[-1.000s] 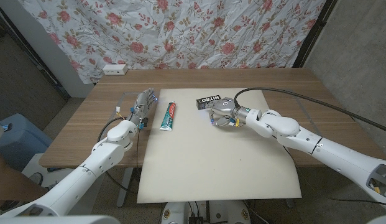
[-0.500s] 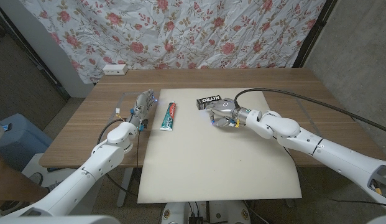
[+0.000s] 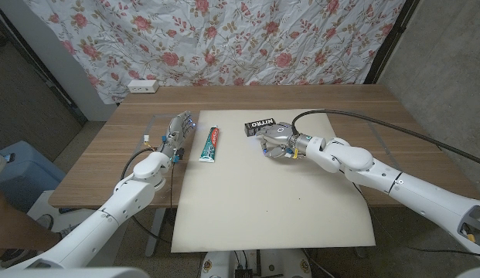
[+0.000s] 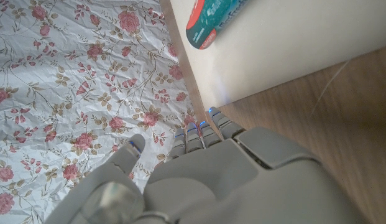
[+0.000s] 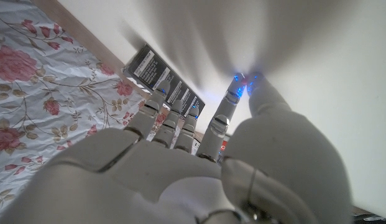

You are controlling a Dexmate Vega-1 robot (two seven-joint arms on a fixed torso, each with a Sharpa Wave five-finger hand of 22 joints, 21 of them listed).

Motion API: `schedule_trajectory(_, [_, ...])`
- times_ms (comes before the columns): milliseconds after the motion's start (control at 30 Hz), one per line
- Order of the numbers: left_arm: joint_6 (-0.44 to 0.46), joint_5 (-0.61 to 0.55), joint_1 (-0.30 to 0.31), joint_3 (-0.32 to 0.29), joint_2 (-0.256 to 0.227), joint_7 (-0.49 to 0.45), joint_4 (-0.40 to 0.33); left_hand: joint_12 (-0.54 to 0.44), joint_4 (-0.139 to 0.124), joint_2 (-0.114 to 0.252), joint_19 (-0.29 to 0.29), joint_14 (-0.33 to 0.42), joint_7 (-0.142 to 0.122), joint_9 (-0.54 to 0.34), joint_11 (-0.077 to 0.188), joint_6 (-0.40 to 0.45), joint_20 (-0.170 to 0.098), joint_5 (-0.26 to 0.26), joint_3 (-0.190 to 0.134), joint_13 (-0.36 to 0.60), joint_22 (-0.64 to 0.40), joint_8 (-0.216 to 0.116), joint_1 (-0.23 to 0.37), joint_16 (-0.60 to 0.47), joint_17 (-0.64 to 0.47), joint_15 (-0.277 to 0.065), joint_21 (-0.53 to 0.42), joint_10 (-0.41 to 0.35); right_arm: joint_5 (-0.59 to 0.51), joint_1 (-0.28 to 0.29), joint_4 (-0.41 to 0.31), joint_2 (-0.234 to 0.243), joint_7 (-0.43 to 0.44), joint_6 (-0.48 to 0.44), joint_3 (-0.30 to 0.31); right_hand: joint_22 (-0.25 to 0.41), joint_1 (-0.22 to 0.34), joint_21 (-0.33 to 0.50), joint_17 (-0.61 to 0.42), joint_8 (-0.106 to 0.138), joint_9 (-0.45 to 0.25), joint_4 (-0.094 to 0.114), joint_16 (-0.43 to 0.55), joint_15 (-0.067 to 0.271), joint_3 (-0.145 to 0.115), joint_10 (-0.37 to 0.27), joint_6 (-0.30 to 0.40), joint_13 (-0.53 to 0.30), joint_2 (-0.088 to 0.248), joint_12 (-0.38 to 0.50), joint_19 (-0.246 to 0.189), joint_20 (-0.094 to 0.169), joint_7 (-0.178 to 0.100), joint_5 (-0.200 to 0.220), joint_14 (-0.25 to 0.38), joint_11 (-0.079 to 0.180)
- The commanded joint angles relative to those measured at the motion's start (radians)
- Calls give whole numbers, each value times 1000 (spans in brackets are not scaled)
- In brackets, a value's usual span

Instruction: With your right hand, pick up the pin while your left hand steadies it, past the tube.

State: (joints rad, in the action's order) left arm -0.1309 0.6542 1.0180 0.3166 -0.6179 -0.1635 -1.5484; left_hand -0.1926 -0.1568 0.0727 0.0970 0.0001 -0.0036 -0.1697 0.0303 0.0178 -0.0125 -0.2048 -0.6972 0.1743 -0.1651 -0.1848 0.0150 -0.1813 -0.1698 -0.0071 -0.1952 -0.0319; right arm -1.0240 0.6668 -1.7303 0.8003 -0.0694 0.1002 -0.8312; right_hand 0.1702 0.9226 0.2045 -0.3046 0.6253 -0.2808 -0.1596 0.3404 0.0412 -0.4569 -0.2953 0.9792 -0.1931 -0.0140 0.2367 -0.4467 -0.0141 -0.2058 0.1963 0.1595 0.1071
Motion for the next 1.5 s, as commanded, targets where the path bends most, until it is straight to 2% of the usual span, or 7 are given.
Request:
schedule_trajectory(33, [8, -4, -1, -2, -3, -9, -7, 1, 1, 87, 5, 1, -2, -6, 4, 4, -3, 4, -5, 2, -6, 3, -6, 2, -4, 1, 3, 0, 50, 3, 2, 0, 19, 10, 23, 3, -2, 1, -3, 4, -3, 2, 4, 27, -2, -8, 32, -3, 14, 2, -8, 4, -20, 0, 5, 0])
schedule_trajectory(533, [1, -6, 15, -14, -21, -5, -41, 0, 1, 87, 5, 1, -2, -6, 4, 4, -4, 5, -6, 2, -6, 3, -6, 2, -4, 2, 4, -1, 93, 29, -41, 11, 39, -1, 57, 3, -3, 0, -5, 4, -1, 3, 6, 28, 1, -15, 42, -3, 16, 0, -11, 8, -20, -3, 6, 2])
schedule_trajectory(800, [-5, -6, 54, -39, -51, -14, -94, 0, 1, 87, 5, 1, -1, -6, 5, 6, -4, 5, -6, 2, -6, 2, -6, 2, -4, 3, 4, -1, 133, 59, -65, 9, 80, -14, 88, 3, -3, 0, -6, 3, 1, 3, 7, 33, 2, -22, 45, -3, 16, 1, -14, 13, -20, -4, 10, 7])
schedule_trajectory(1067, [25, -61, 116, -56, -79, -110, -209, 0, 1, 87, 5, -2, 5, -5, 5, 17, -4, 5, -7, 2, -6, -2, -6, 3, -4, 0, 4, -2, 163, 79, -65, 23, 149, 7, 117, 3, -4, 0, -7, 1, 3, 3, 11, 34, 4, -26, 48, -3, 16, -1, -18, 20, -20, -5, 17, 7])
schedule_trajectory(1133, [40, -80, 135, -57, -93, -132, -253, 0, 1, 87, 5, -2, 9, -5, 6, 21, -5, 5, -7, 2, -6, -3, -6, 3, -4, -1, 4, -3, 198, 97, -74, 31, 169, 13, 137, 3, -4, 0, -8, 1, 4, 3, 11, 35, 5, -28, 48, -3, 16, -1, -18, 20, -20, -5, 17, 8])
schedule_trajectory(1500, [91, -151, 171, -46, -133, -161, -355, 0, 2, 90, 5, -5, 4, -5, 10, 34, -7, 4, -10, 2, -6, -5, -4, 4, -3, -6, 4, -4, 214, 127, -63, 28, 248, 37, 153, 2, -4, 0, -9, -1, 6, 3, 13, 37, 7, -36, 51, -3, 17, 0, -20, 19, -20, -7, 22, 7])
